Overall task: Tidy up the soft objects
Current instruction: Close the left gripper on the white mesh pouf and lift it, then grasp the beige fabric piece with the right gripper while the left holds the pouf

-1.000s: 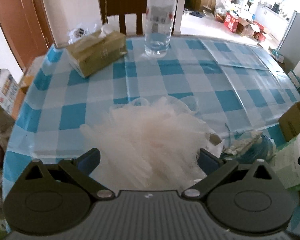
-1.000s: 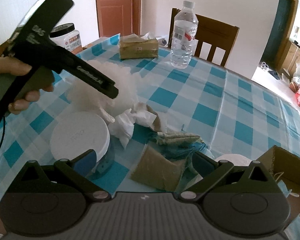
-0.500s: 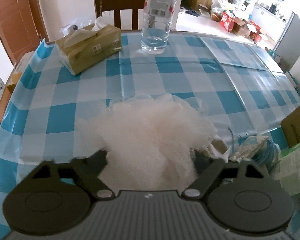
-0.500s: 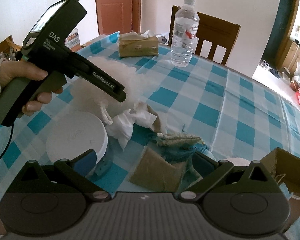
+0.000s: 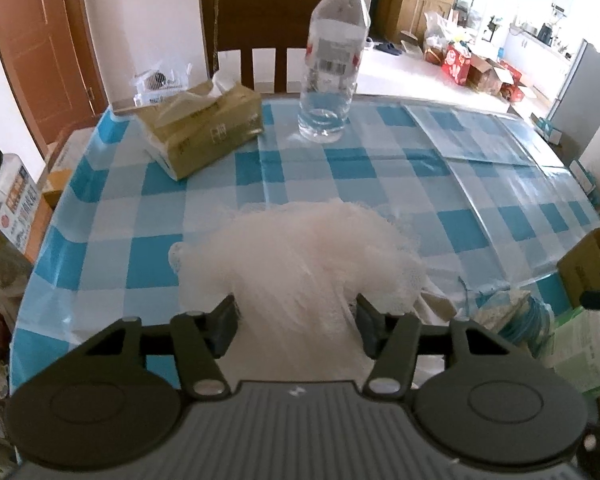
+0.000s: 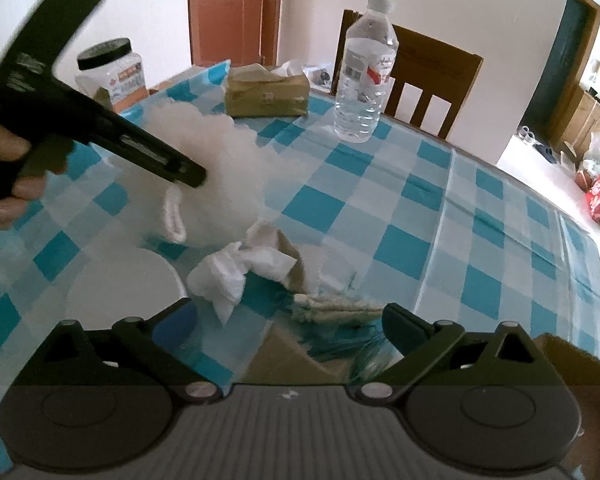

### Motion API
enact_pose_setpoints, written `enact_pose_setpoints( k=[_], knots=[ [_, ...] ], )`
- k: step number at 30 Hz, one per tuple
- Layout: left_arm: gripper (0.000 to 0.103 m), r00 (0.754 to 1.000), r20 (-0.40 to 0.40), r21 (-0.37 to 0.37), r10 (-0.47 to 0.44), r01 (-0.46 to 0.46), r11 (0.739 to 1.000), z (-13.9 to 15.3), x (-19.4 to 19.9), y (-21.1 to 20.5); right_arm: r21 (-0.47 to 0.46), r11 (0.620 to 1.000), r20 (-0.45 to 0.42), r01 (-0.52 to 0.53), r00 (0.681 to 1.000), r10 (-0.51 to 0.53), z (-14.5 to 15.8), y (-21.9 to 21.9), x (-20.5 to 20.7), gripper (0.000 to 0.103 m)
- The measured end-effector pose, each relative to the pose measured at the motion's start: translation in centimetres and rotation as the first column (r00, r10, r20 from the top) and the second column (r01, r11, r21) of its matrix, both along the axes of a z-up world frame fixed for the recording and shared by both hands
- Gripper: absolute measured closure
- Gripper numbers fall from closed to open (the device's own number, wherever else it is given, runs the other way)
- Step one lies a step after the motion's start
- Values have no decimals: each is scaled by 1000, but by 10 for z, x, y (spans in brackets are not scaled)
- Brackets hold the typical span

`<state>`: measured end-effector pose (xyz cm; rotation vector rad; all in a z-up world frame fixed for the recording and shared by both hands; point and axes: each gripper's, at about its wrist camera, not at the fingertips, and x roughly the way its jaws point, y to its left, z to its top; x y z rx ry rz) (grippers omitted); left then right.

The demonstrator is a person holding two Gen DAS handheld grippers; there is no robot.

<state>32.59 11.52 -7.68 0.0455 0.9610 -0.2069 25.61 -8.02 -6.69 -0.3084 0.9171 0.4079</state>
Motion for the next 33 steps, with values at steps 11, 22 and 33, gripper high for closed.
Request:
enact_pose_setpoints(
  k=[11, 22, 33],
  knots=[
    [17, 1000, 11, -2, -21, 21, 1000, -6, 5, -2, -43, 999, -23, -26, 999, 25, 0, 3, 42, 5],
    [7, 999, -32, -21, -18, 18, 1000, -32, 21, -4, -31, 999, -17, -42, 999, 41, 2, 8, 42, 5],
    [46, 999, -28, -46, -24, 23, 999, -37, 27, -8, -33, 998, -24, -49, 999, 48, 0, 9, 43, 6]
  ],
)
